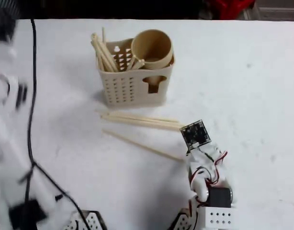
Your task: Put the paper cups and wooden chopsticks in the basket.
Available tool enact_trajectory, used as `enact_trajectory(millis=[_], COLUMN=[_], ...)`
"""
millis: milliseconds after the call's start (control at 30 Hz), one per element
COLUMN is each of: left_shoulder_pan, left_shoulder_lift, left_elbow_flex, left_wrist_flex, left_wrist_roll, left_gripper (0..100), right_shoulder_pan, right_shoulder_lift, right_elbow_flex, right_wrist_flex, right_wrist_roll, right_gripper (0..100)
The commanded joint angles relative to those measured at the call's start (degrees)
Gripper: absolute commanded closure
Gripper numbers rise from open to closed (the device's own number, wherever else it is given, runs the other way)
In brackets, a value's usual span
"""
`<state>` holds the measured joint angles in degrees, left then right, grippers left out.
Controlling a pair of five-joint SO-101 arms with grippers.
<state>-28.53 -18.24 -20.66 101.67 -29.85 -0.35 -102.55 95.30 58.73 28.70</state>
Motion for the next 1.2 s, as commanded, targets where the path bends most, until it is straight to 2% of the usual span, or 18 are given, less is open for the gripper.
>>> enact_trajectory(millis=[0, 200, 333, 500, 667, 800, 933, 1033, 1167], left_shoulder_pan=[-2.07, -1.63, -1.71, -1.71, -1.01, -0.75, -0.75, -0.75, -0.75], left_shoulder_lift=[-22.55, -44.09, -48.75, -48.22, -48.22, -48.57, -48.31, -48.57, -48.57], left_elbow_flex=[39.03, 78.68, 92.04, 98.55, 106.11, 108.66, 109.36, 110.86, 110.95], left_wrist_flex=[-11.69, -37.19, -44.84, -52.22, -59.60, -62.59, -62.51, -62.77, -62.77], left_wrist_roll=[-3.25, -3.25, -3.43, -3.16, -2.99, -2.99, -2.99, -3.43, -3.52], left_gripper=[79, 76, 76, 76, 76, 76, 76, 76, 76], right_shoulder_pan=[0.75, 0.57, 0.48, 0.57, -2.42, -10.59, -23.60, -32.13, -37.05], right_shoulder_lift=[-0.57, -0.13, -0.13, 0.04, 6.64, 23.25, 44.09, 57.89, 73.89], right_elbow_flex=[-1.93, -3.25, -6.68, -10.73, -24.09, -33.85, -40.44, -45.19, -52.75], right_wrist_flex=[2.15, 4.62, 8.75, 9.54, 15.43, 15.96, 15.16, 10.86, 4.88], right_wrist_roll=[4.57, 5.80, 9.67, 11.60, 11.69, 11.78, 15.21, 16.35, 16.53], right_gripper=[97.7, 97.7, 97.6, 97.0, 90.2, 89.9, 89.7, 89.6, 89.3])
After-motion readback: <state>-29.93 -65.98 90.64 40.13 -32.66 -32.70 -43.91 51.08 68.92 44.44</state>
